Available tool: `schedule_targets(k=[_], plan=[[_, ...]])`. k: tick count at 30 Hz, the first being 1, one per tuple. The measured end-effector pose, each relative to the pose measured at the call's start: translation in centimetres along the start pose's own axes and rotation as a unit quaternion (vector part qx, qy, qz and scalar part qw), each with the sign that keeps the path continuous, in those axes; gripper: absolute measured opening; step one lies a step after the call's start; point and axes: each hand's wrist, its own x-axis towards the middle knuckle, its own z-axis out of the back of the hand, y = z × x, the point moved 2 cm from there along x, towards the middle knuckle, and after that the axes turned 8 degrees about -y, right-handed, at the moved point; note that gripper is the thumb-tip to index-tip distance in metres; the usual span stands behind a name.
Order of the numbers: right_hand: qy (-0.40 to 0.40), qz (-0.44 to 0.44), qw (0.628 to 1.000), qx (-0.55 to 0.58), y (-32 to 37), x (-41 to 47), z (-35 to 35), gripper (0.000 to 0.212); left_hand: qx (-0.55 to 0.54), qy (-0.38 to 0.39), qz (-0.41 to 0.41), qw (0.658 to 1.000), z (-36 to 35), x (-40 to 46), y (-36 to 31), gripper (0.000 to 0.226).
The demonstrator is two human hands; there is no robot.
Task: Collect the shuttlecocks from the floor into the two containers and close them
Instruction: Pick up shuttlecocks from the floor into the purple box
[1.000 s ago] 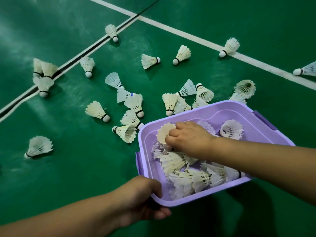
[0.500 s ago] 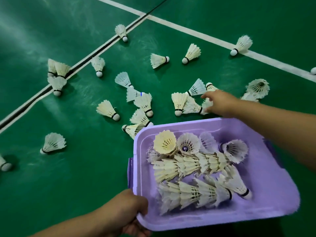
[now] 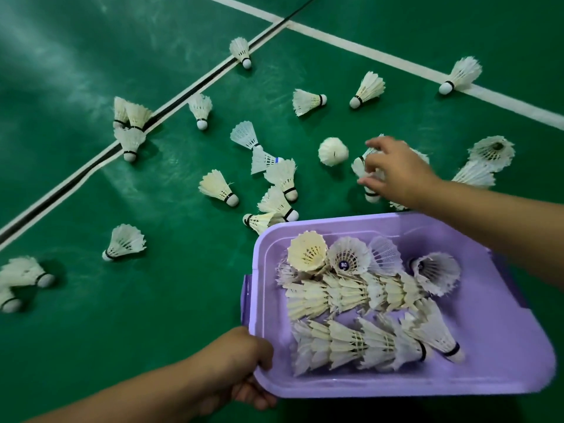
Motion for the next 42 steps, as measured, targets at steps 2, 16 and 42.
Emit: schedule_targets(k=[2, 16, 42], plan=[[-0.120, 0.039, 0.989, 0.080, 1.8, -2.0, 3.1, 0.024, -0.001, 0.002, 0.005, 1.000, 0.3, 0.3, 0.2, 0.018], [0.062, 0.285, 0.949, -0.119, 5.2, -10.7, -2.6, 0.007, -0.006, -0.007, -0.001, 1.000, -0.4, 1.0, -0.1, 0.017], [-0.065, -0.241, 0.968, 0.032, -7.4, -2.8, 4.9, 0.047, 0.033, -0.013, 0.000, 0.999, -1.0, 2.1, 0.0, 0.036]])
